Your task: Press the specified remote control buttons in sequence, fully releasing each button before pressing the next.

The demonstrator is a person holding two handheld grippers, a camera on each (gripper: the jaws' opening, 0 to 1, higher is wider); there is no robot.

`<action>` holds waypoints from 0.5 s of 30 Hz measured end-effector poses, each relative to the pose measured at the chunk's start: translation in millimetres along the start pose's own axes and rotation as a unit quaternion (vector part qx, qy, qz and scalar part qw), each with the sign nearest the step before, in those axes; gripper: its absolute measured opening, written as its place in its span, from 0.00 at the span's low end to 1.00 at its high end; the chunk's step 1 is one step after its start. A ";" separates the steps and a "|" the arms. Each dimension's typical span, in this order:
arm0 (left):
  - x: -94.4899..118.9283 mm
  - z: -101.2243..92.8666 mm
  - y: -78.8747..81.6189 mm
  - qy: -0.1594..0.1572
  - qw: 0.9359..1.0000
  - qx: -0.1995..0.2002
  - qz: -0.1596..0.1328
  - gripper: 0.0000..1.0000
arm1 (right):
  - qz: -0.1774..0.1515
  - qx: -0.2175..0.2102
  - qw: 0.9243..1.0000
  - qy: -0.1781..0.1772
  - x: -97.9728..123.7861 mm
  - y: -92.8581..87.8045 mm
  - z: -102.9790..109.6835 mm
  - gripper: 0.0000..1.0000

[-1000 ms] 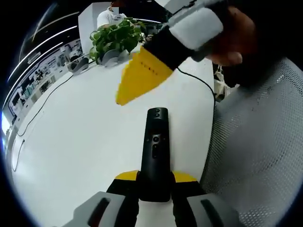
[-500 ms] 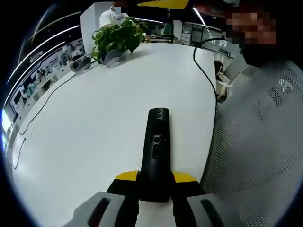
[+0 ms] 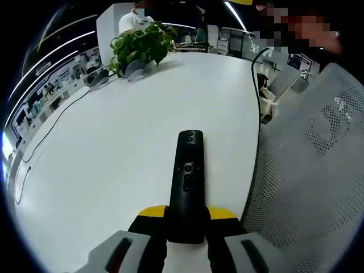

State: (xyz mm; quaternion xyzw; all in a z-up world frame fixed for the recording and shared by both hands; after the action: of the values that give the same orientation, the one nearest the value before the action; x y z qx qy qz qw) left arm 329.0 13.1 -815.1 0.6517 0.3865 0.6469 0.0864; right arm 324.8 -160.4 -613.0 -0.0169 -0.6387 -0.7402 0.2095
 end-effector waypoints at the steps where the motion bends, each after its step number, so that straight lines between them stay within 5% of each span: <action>1: 0.1 -0.1 -0.2 0.000 1.000 0.000 -0.001 0.25 | -0.002 0.001 1.000 -0.004 -0.5 -1.4 -1.0 0.60; 5: 0.0 0.0 -0.9 0.001 1.000 -0.003 -0.003 0.25 | 0.027 0.008 0.999 -0.024 -2.9 -14.3 -7.9 0.60; 9: -0.2 0.4 -0.8 0.000 1.000 -0.004 -0.002 0.25 | 0.017 0.002 0.998 -0.060 -2.6 -20.5 -15.1 0.73; 15: 0.1 0.3 -1.0 0.001 1.000 -0.001 -0.003 0.25 | -0.011 0.059 0.991 -0.122 -5.3 -19.6 -20.3 0.91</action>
State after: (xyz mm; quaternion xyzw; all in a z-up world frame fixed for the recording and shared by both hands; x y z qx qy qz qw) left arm 328.8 13.9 -815.6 0.6495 0.3880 0.6478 0.0891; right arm 328.1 -176.3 -636.7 -0.0876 -0.7019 -0.6963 0.1223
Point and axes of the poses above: the point that each gripper's makers call its tool centre point, and the gripper's own axes: x roughly backward along the fingers, z roughly to its left, y roughly out of its top, the point moved 6 cm from there along x, roughly backward along the fingers, and after that the axes turned 11 degrees about -y, right-handed, at the moved point
